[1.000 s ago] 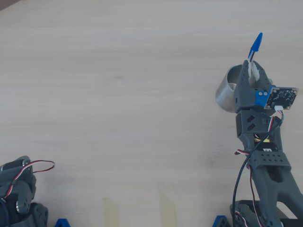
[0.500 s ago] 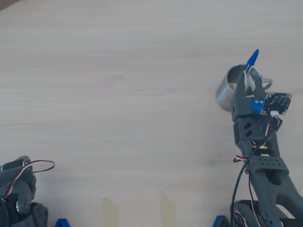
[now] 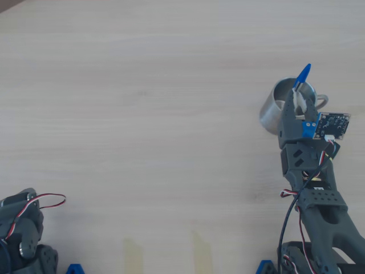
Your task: Grab the blue pen and put it in the silver cup.
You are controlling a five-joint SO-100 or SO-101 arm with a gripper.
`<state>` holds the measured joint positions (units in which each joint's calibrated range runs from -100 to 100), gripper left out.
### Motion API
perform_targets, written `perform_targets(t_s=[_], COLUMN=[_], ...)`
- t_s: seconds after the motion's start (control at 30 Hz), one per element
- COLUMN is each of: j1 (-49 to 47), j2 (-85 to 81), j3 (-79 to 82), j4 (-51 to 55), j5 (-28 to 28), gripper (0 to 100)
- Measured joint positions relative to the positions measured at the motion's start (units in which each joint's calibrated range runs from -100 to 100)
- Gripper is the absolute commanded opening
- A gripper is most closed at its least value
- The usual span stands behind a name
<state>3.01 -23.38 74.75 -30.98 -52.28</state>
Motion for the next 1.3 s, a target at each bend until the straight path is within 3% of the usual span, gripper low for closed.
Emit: perform_targets(t_s=[1.3], j1=[-0.08], j2=[0.0], j3=[2.25], j4=[0.0], j5=[0.15], gripper=[2])
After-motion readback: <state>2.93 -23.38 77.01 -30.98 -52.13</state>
